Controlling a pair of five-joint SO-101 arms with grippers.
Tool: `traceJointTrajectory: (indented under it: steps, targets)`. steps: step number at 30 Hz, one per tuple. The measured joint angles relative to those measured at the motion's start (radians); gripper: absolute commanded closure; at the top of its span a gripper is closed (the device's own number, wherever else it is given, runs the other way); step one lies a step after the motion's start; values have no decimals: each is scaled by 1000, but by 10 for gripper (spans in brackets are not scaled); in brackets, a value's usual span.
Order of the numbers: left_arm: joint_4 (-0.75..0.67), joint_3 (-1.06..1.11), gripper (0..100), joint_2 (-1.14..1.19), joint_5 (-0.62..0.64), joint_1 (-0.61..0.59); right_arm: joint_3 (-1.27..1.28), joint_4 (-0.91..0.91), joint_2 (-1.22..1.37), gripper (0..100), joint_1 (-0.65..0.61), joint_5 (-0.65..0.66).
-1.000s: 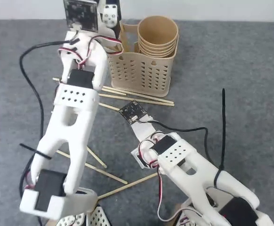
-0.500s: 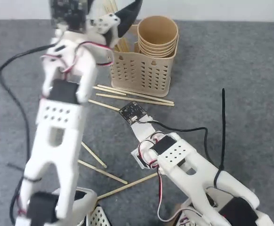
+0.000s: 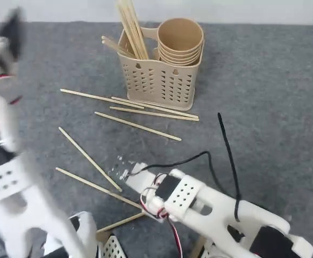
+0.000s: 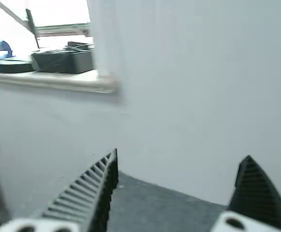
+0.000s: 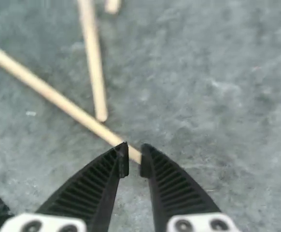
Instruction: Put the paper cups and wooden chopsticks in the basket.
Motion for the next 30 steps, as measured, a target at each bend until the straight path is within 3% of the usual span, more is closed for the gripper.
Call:
traceJointTrajectory:
  steps: [6, 12, 27, 30]
  targets:
    - [0, 0, 636, 35, 0, -353, 0, 12, 0, 842, -11, 2]
    - [-86, 72, 636, 181, 0, -543, 0, 0, 0, 854, -11, 11]
    - [-279, 127, 636, 448, 0, -683, -75, -2, 190, 856, -55, 68]
    - [-285, 127, 636, 459, 0, -686, -77, -9, 193, 939, -55, 68]
